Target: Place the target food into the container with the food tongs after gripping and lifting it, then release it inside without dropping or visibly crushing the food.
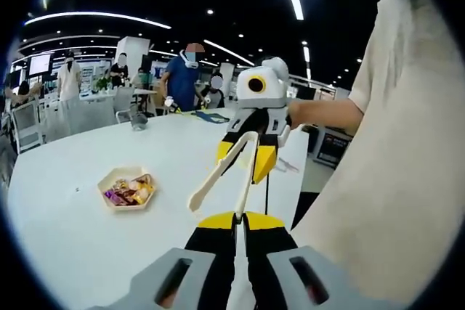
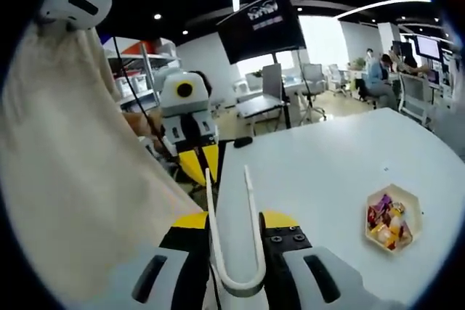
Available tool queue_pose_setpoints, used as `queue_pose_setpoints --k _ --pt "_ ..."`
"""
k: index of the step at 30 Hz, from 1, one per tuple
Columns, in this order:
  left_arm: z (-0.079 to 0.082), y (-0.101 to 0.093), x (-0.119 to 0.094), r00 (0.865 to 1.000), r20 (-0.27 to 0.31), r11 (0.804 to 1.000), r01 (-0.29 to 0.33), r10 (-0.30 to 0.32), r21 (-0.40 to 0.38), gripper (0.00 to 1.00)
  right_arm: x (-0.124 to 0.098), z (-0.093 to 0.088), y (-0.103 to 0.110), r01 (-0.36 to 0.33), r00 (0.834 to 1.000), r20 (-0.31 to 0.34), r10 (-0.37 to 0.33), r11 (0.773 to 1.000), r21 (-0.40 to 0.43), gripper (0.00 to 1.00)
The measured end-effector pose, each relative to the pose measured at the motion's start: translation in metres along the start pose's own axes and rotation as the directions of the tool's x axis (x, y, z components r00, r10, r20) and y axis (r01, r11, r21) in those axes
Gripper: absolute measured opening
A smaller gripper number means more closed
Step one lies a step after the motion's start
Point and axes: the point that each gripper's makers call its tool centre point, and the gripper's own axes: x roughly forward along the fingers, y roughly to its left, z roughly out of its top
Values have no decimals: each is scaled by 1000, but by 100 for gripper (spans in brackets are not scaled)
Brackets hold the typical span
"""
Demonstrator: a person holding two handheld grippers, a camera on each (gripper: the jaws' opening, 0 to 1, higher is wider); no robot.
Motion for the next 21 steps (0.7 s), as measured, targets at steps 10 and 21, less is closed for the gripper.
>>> queue_pose_setpoints --k 10,21 --pt "-5 3 -1 1000 -22 1000 17 -17 8 1 -12 -5 -2 40 999 -16 -40 999 2 22" --pt "-5 0 2 999 -23 1000 26 -26 8 1 -18 -5 -2 55 998 -27 -55 999 -1 21"
